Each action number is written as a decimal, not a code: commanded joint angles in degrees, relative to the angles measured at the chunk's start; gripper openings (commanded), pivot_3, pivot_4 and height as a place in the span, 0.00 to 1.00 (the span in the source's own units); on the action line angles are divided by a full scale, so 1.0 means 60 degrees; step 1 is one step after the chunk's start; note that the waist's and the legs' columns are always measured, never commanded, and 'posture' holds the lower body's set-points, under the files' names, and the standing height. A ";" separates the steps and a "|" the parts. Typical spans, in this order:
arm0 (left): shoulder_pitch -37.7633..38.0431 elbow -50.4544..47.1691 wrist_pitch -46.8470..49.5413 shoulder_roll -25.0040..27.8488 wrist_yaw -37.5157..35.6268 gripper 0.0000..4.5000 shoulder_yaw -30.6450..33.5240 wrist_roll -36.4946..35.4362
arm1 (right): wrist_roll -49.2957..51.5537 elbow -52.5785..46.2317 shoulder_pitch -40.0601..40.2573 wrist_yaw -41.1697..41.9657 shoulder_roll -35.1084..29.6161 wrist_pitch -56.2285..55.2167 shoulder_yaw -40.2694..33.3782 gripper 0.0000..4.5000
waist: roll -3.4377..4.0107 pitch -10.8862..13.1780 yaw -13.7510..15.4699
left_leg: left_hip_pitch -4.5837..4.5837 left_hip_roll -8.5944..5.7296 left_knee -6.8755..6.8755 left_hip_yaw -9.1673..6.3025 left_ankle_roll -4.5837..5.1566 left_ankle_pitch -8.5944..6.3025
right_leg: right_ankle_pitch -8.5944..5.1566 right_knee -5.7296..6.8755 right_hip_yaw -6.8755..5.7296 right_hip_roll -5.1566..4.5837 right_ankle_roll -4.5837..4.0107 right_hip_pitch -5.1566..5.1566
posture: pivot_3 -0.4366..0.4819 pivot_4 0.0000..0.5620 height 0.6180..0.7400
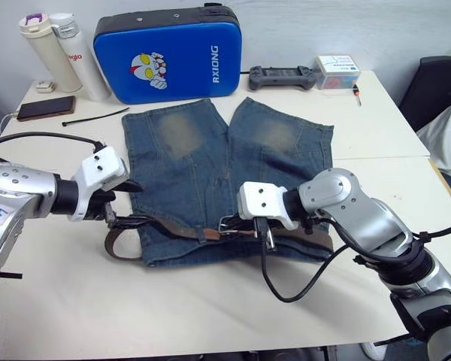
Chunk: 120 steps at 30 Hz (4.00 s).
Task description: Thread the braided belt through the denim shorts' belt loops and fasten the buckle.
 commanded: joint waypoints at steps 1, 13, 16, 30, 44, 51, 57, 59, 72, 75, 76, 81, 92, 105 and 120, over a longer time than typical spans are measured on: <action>-0.0268 -0.0001 -0.0090 -0.0077 -0.0239 1.00 -0.0146 0.0059 | -0.0123 -0.0366 0.0193 -0.0252 -0.0040 -0.0663 -0.0238 0.01 | 0.0000 0.0000 0.0000 | 0.0000 0.0001 -0.0001 -0.0001 -0.0001 0.0001 | 0.0000 0.0000 -0.0001 0.0003 0.0000 -0.0001 | 0.48 0.27 1.00; -0.0466 -0.0582 0.0329 -0.0894 -0.0136 1.00 -0.0969 0.0088 | -0.2283 0.0918 0.1268 -0.1095 -0.0005 -0.5970 0.0323 0.63 | -0.0003 -0.0002 0.0016 | -0.0006 0.0000 0.0036 -0.0001 0.0000 0.0000 | 0.0001 0.0030 -0.0001 0.0003 0.0003 0.0001 | 0.48 0.27 1.00; -0.0699 -0.0626 0.0564 -0.1283 0.0127 1.00 -0.1100 0.0083 | -0.2393 0.1137 0.1323 -0.1137 0.0147 -0.6302 0.0275 0.63 | -0.0005 -0.0001 0.0029 | -0.0009 0.0001 0.0062 -0.0004 -0.0001 0.0000 | 0.0001 0.0051 -0.0004 0.0005 0.0003 0.0001 | 0.48 0.27 1.00; -0.0895 -0.0397 0.0103 -0.2291 0.0401 0.02 -0.2950 0.1282 | -0.2811 0.1444 0.1433 -0.1406 0.0399 -0.6425 0.0134 0.64 | -0.0005 -0.0002 0.0041 | -0.0006 0.0000 0.0096 -0.0003 -0.0002 -0.0002 | 0.0001 0.0083 0.0000 0.0005 0.0003 0.0005 | 0.48 0.27 1.00; -0.0590 0.0196 0.0016 -0.2764 0.0536 0.02 -0.2910 0.1715 | -0.3634 0.2278 0.1630 -0.1921 0.0659 -0.7877 0.0331 0.64 | -0.0006 -0.0002 0.0033 | 0.0012 0.0000 0.0112 -0.0003 -0.0003 -0.0001 | 0.0001 0.0093 0.0002 0.0006 0.0003 0.0021 | 0.48 0.27 1.00; -0.0420 0.0021 0.0424 -0.2523 0.0356 0.02 -0.2192 0.1327 | -0.4303 0.3087 0.1667 -0.2356 0.0612 -0.9337 0.0457 0.64 | -0.0006 -0.0002 0.0019 | 0.0012 0.0000 0.0114 -0.0003 -0.0004 0.0000 | 0.0001 0.0097 0.0003 0.0007 0.0003 0.0019 | 0.48 0.27 1.00; -0.0324 -0.0035 0.0597 -0.2167 0.0082 0.02 -0.1706 0.1094 | -0.4610 0.3713 0.1474 -0.2586 0.0850 -1.0218 0.0588 0.64 | -0.0006 -0.0002 0.0017 | 0.0014 0.0000 0.0115 -0.0003 -0.0005 0.0000 | 0.0001 0.0097 0.0003 0.0006 0.0003 0.0021 | 0.48 0.27 1.00; -0.0259 -0.0111 0.0623 -0.2119 0.0069 0.02 -0.1691 0.1064 | -0.4726 0.3862 0.1444 -0.2660 0.0961 -1.0375 0.0617 0.64 | -0.0006 -0.0003 0.0012 | 0.0016 0.0000 0.0114 -0.0001 -0.0005 0.0000 | 0.0001 0.0098 0.0004 0.0007 0.0003 0.0021 | 0.48 0.27 1.00; -0.0028 -0.0275 0.0713 -0.2179 0.0281 0.02 -0.1781 0.1080 | -0.4894 0.4412 0.1235 -0.2841 0.1456 -1.0980 0.0599 0.64 | -0.0006 -0.0003 0.0009 | 0.0020 0.0001 0.0114 -0.0002 -0.0008 0.0002 | 0.0001 0.0103 0.0004 0.0008 0.0002 0.0022 | 0.48 0.27 1.00; -0.0093 -0.0236 0.0717 -0.2224 0.0324 0.02 -0.1808 0.1077 | -0.4977 0.4518 0.1168 -0.2947 0.1610 -1.1100 0.0612 0.64 | -0.0006 -0.0003 0.0011 | 0.0021 0.0001 0.0114 -0.0002 -0.0009 0.0002 | 0.0001 0.0104 0.0006 0.0008 0.0002 0.0022 | 0.48 0.27 1.00; -0.0099 -0.0229 0.0707 -0.2214 0.0317 0.02 -0.1821 0.1093 | -0.4988 0.4502 0.1163 -0.2959 0.1638 -1.1128 0.0602 0.64 | -0.0006 -0.0003 0.0011 | 0.0020 0.0001 0.0114 -0.0002 -0.0008 0.0002 | 0.0001 0.0105 0.0005 0.0008 0.0002 0.0022 | 0.48 0.27 1.00; -0.0188 -0.0121 0.0632 -0.2212 0.0264 0.02 -0.1897 0.1170 | -0.5057 0.4363 0.1125 -0.2976 0.1667 -1.1233 0.0551 0.64 | -0.0006 -0.0003 0.0016 | 0.0019 0.0001 0.0114 -0.0002 -0.0009 0.0002 | 0.0001 0.0108 0.0005 0.0008 0.0002 0.0022 | 0.48 0.27 1.00; -0.0296 -0.0032 0.0537 -0.2190 0.0171 0.02 -0.1914 0.1221 | -0.5424 0.4713 0.1107 -0.2882 0.1414 -1.1552 0.0802 0.64 | -0.0007 -0.0003 0.0027 | 0.0022 0.0000 0.0115 -0.0002 -0.0007 0.0001 | 0.0001 0.0104 0.0004 0.0007 0.0002 0.0030 | 0.48 0.27 1.00; -0.0288 -0.0156 0.0654 -0.2514 0.0321 0.02 -0.1967 0.1199 | -0.5344 0.5116 0.0664 -0.3062 0.1746 -1.2071 0.0889 0.64 | -0.0007 -0.0003 0.0004 | 0.0024 0.0002 0.0113 -0.0003 -0.0010 0.0002 | 0.0001 0.0107 0.0004 0.0010 0.0002 0.0026 | 0.48 0.27 1.00; -0.0220 -0.0084 0.0583 -0.2601 0.0418 0.00 -0.2012 0.1227 | -0.4902 0.4785 0.0993 -0.2957 0.1613 -1.1419 0.0569 0.01 | -0.0007 -0.0003 0.0018 | 0.0023 0.0001 0.0113 -0.0004 -0.0010 0.0002 | 0.0001 0.0105 0.0005 0.0010 0.0002 0.0026 | 0.48 0.27 1.00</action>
